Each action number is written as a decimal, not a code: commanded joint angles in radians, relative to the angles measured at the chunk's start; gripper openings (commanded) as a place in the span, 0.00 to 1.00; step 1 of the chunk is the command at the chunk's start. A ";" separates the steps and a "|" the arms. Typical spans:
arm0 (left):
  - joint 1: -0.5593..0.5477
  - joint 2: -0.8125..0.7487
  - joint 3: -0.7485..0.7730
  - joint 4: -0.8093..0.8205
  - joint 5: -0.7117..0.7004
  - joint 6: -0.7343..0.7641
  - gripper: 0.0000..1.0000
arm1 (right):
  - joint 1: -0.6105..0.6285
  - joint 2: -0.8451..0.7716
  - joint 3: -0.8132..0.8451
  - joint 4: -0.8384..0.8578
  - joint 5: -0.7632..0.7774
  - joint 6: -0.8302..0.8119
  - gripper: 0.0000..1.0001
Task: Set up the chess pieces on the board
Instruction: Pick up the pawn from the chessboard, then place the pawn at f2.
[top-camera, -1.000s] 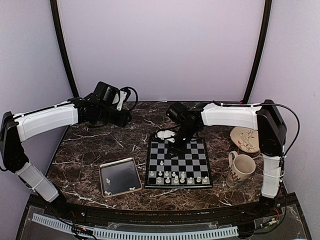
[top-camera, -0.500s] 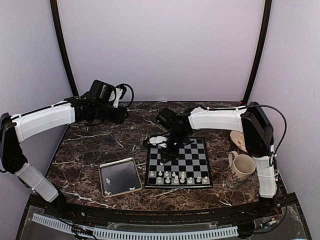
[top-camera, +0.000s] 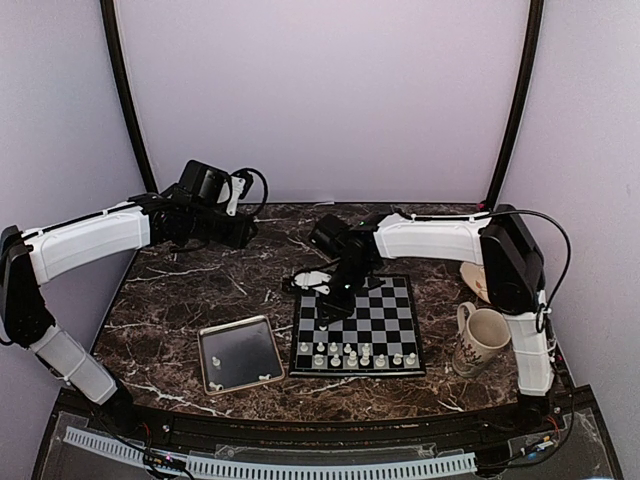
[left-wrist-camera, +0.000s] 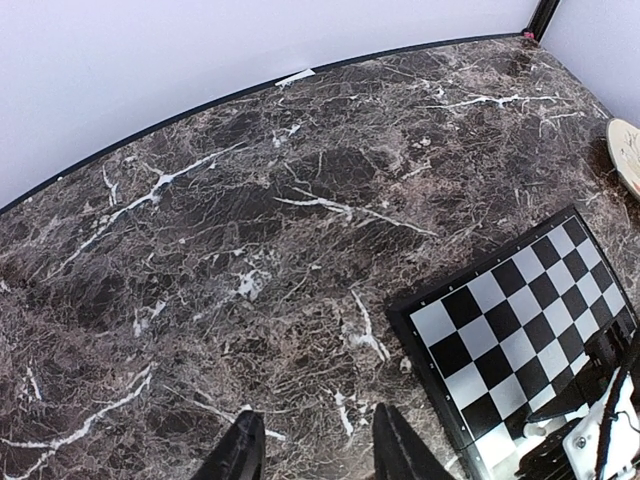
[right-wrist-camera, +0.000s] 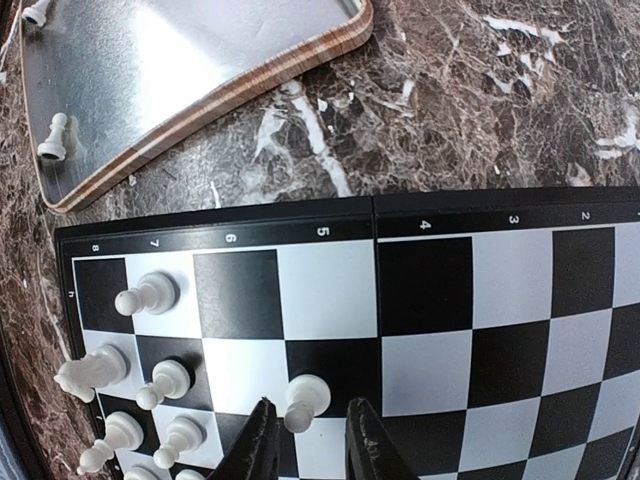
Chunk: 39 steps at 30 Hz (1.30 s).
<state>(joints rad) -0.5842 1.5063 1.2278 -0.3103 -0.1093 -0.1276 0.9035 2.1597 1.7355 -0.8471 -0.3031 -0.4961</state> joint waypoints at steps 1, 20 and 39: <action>0.003 -0.023 -0.009 0.005 0.015 -0.009 0.39 | 0.018 0.029 0.033 -0.019 -0.021 0.010 0.25; 0.003 0.000 0.005 -0.007 0.051 -0.006 0.39 | -0.016 -0.166 -0.133 0.002 0.041 -0.001 0.05; 0.004 0.027 0.018 -0.021 0.060 0.005 0.39 | -0.090 -0.460 -0.552 0.077 0.038 -0.052 0.05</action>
<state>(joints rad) -0.5842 1.5276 1.2278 -0.3126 -0.0525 -0.1272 0.8101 1.7065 1.1988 -0.7986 -0.2432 -0.5266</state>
